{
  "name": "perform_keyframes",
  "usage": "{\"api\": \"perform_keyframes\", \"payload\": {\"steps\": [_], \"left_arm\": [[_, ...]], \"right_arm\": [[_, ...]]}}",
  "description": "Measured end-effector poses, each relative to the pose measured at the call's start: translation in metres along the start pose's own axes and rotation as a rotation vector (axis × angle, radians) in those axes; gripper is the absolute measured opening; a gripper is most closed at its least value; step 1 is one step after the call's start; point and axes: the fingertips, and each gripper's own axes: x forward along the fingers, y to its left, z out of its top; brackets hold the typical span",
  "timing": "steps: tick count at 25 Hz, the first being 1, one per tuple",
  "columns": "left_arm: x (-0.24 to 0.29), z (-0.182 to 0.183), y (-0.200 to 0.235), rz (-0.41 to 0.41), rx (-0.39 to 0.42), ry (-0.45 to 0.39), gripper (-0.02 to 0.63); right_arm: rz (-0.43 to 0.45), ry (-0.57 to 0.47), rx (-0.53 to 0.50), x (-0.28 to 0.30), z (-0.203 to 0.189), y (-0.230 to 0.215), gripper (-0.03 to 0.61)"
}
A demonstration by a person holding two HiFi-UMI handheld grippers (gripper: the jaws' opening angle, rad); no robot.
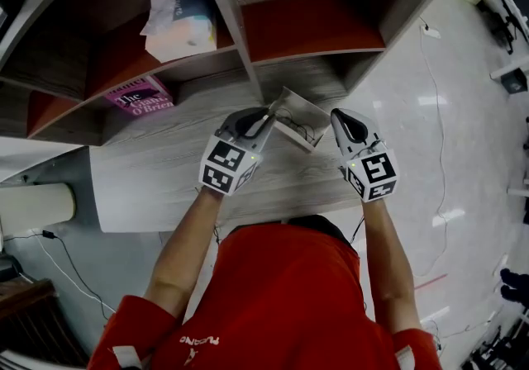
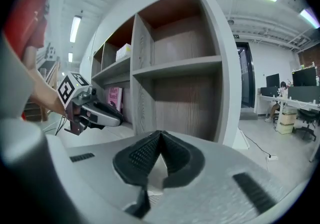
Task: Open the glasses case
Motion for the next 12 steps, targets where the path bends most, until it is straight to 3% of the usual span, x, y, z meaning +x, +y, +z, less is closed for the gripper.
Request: {"api": "perform_keyframes", "payload": {"steps": [5, 12], "left_arm": [[-0.023, 0.048, -0.024, -0.01, 0.002, -0.193, 0.029], [-0.06, 0.097, -0.045, 0.009, 0.018, -0.389, 0.012]], "right_arm": [[0.024, -0.113, 0.005, -0.019, 0.042, 0.023, 0.006], [0.058, -0.228, 0.011, -0.045, 0.084, 0.057, 0.006]]}}
